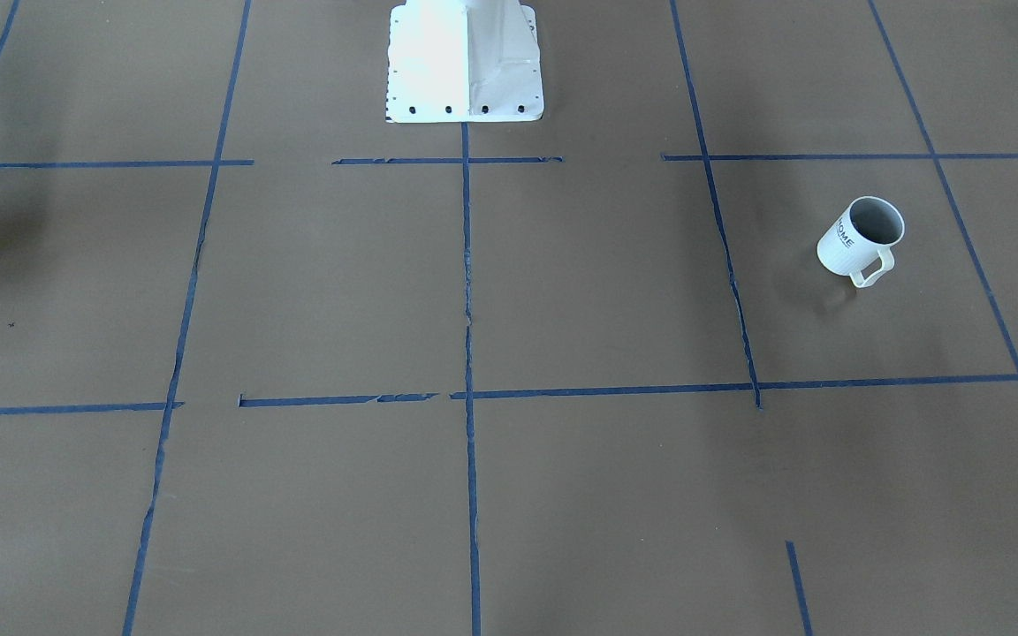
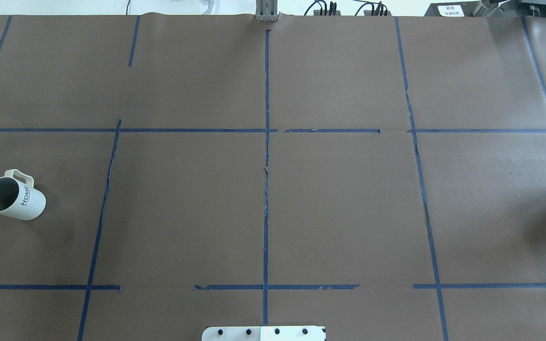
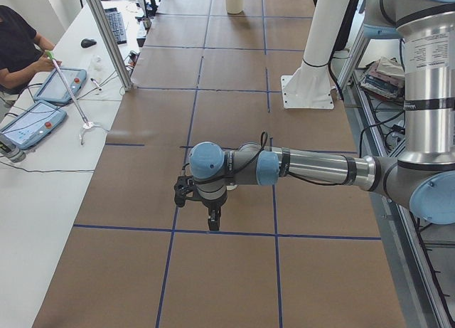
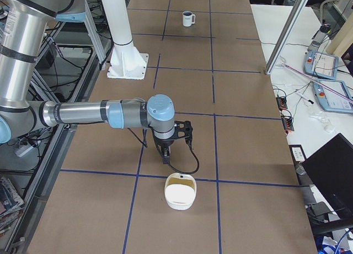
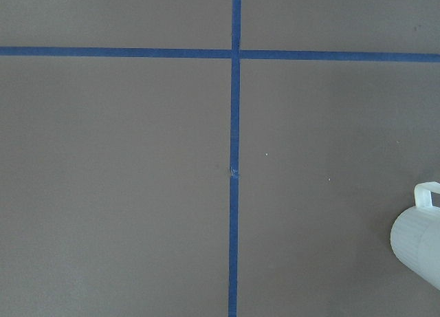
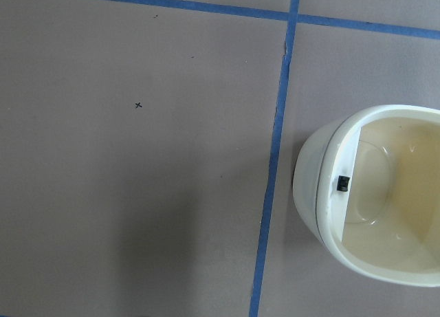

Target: Left arm hands cup to right arm to dump lemon

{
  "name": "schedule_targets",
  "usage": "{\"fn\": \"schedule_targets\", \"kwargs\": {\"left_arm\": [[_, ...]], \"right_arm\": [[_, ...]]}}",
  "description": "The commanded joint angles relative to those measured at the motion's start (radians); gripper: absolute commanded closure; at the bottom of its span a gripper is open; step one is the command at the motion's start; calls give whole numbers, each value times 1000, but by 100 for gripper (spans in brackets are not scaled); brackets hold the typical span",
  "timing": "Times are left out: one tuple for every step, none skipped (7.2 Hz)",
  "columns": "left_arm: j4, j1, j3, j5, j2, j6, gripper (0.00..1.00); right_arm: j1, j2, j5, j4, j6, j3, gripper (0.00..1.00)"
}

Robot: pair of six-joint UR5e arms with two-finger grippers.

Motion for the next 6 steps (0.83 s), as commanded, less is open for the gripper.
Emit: {"fn": "schedule_targets", "kwargs": {"left_arm": [[2, 5, -5, -1, 0, 2, 0], [-3, 3, -7, -3, 2, 5, 0], [-6, 3, -9, 3, 5, 5, 0], [-7, 3, -10, -1, 9, 2, 0], [-9, 3, 2, -1, 3, 5, 0], [-25, 2, 10, -6, 18, 11, 0]], "right_arm": [[-2, 21, 0, -1, 0, -12, 0], [0, 21, 0, -1, 0, -15, 0], [0, 20, 2, 0, 0, -17, 0], [0, 17, 2, 0, -3, -17, 0], [0, 9, 3, 5, -5, -19, 0], [0, 4, 2, 10, -5, -19, 0]]}}
